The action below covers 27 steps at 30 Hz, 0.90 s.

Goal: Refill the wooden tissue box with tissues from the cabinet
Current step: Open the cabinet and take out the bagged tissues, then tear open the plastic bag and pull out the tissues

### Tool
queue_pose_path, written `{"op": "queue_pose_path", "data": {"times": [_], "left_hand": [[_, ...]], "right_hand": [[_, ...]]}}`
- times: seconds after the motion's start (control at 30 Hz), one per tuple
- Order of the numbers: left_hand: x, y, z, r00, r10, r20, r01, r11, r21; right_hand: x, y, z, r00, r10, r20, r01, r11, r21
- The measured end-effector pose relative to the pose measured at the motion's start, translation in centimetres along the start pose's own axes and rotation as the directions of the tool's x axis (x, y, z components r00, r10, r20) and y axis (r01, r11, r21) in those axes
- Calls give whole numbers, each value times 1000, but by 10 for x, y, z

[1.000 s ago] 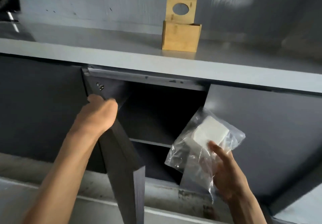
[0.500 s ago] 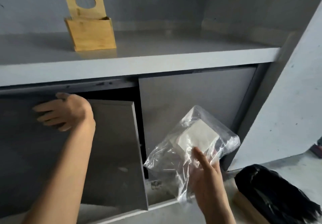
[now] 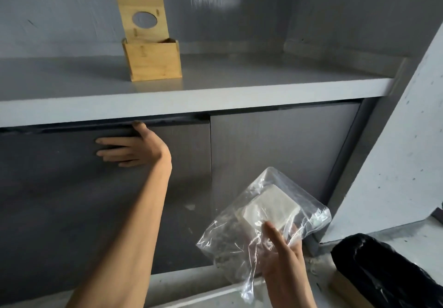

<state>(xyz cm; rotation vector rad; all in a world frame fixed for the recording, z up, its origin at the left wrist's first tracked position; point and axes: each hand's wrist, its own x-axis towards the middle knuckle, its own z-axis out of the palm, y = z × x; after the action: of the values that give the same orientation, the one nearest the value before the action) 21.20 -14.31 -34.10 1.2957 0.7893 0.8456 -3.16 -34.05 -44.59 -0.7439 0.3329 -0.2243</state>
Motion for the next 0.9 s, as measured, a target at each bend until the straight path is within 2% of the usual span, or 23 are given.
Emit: {"op": "queue_pose_path", "data": {"times": [0.07,0.27,0.4,0.47,0.5,0.53,0.57,0.6,0.63,0.67,0.73,0.77,0.83,0.9], "left_hand": [[3,-3,8,1000,23,-7,-23,1000,12],[7,-2,9,1000,-6,28,2,992,130],[5,24,-11,972,-181,150,137,955,263],[10,36,-26,922,-284,264,166,904,393],[10,44,-38,859,-371,352,177,862,476],[7,56,-53,756,-488,436,210,812,544],[0,73,-72,596,-619,511,252,749,613],[-13,99,-93,396,-718,572,279,688,670],[-28,130,-113,205,-766,609,285,642,712],[-41,163,-130,66,-771,634,308,620,722],[-65,234,-164,-139,-728,671,480,544,688],[-74,272,-180,-208,-690,693,557,499,664],[-85,346,-208,-275,-626,730,616,468,633],[-86,401,-228,-221,-616,756,608,519,601]], "right_hand": [[-3,-1,3,1000,0,16,0,1000,10],[-30,-25,39,997,81,-12,-82,987,-136],[-63,-71,88,984,172,-47,-178,962,-205],[-77,-98,119,974,218,-65,-227,948,-225],[-85,-112,136,969,239,-62,-247,938,-242],[-93,-128,154,963,264,-47,-267,928,-260],[-101,-144,172,956,291,-33,-289,917,-276],[-110,-162,191,947,320,-18,-310,902,-299],[-120,-181,211,938,346,-3,-328,885,-331],[-129,-199,230,927,375,16,-343,865,-366],[-148,-236,270,899,431,74,-364,831,-420],[-159,-256,291,887,453,95,-374,823,-427],[-176,-289,328,864,491,108,-405,807,-429],[-191,-318,362,831,539,140,-427,778,-462]]}}
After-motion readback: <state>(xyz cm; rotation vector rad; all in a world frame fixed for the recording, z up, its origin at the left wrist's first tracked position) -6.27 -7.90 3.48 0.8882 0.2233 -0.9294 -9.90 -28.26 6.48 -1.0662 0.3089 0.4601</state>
